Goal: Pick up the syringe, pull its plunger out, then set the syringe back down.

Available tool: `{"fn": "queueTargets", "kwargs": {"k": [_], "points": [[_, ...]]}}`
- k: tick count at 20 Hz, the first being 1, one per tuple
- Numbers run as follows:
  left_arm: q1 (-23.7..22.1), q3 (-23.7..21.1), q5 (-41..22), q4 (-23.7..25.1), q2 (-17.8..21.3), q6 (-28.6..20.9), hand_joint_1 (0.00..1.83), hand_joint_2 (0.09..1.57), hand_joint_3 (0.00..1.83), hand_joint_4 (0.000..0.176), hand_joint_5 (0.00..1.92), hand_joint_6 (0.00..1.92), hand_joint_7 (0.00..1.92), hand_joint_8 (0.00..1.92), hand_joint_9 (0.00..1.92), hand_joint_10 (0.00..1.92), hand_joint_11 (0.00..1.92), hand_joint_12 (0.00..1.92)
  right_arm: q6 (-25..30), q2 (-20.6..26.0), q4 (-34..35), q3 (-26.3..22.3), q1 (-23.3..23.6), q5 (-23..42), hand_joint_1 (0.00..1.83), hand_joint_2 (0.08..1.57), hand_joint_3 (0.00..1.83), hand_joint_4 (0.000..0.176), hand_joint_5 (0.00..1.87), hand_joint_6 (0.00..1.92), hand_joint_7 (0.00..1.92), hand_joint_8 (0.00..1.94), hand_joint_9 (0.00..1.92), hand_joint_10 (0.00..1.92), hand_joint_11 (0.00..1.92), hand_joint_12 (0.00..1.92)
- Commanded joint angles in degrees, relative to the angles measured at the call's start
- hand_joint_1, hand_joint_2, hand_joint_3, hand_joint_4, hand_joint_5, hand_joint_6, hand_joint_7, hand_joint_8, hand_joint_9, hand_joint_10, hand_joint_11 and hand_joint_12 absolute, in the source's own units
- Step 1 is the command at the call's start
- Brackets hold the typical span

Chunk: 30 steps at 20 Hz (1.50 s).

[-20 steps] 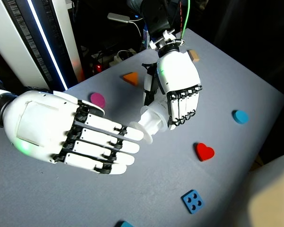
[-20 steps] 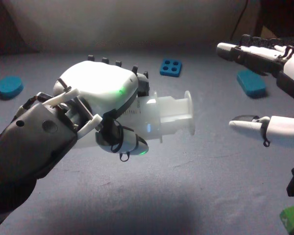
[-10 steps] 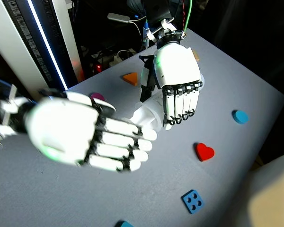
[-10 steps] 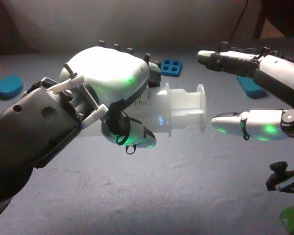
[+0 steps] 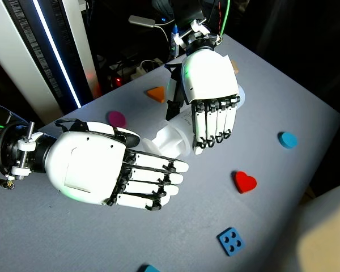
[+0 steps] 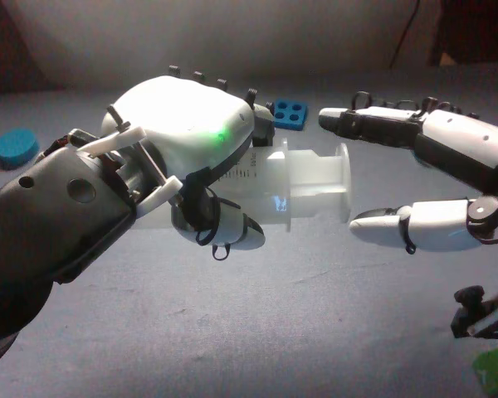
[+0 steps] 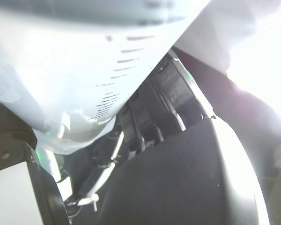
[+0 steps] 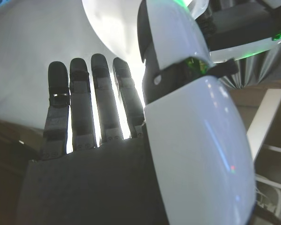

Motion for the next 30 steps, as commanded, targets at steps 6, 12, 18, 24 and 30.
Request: {"fn": "queueTargets", "kwargs": {"k": [6, 12, 18, 24, 30], "points": [[-1.7, 0.0, -3.4, 4.1, 0.3, -0.4, 1.38, 1.12, 0.0, 0.0, 0.83, 0.91, 0.97, 1.07, 0.99, 1.23, 0.95, 1.11, 0.8, -3.5, -1.0, 1.1, 2.8, 5.4, 1.06, 1.06, 0.0, 0.0, 0.26, 0.01, 0.28, 0.0, 0.26, 0.01, 0.0, 0.69], [-1.5, -0.1, -3.4, 6.3, 0.3, -1.6, 1.38, 1.11, 0.0, 0.0, 0.87, 0.86, 0.98, 1.05, 0.99, 1.22, 0.94, 1.13, -1.9, -5.9, -1.0, 3.9, 3.9, 2.8, 1.05, 1.06, 0.0, 0.0, 0.26, 0.01, 0.3, 0.01, 0.27, 0.0, 0.0, 0.72], [-1.6, -0.1, -2.7, 8.1, 0.3, -2.8, 1.39, 1.1, 0.0, 0.0, 0.91, 0.79, 0.99, 1.05, 1.02, 1.21, 0.99, 1.12, -6.7, -5.7, -1.0, 4.0, 2.3, 6.1, 1.06, 1.05, 0.0, 0.0, 0.24, 0.0, 0.29, 0.0, 0.25, 0.0, 0.0, 0.66], [-1.6, -0.1, -1.7, 8.2, 0.3, -2.7, 1.38, 1.11, 0.0, 0.0, 0.89, 0.84, 0.97, 1.07, 1.01, 1.21, 0.97, 1.11, -7.1, -5.2, 0.3, 3.3, 1.4, 8.2, 1.05, 1.09, 0.0, 0.0, 0.37, 0.01, 0.4, 0.01, 0.35, 0.01, 0.0, 0.86], [-2.1, 0.0, -1.9, 8.2, 0.3, -2.7, 1.38, 1.11, 0.0, 0.0, 0.87, 0.87, 0.98, 1.04, 1.01, 1.2, 0.95, 1.1, -7.9, -5.4, 2.1, 3.8, 1.8, 8.0, 1.07, 1.11, 0.0, 0.0, 0.6, 0.02, 0.66, 0.01, 0.64, 0.03, 0.28, 1.0]]}}
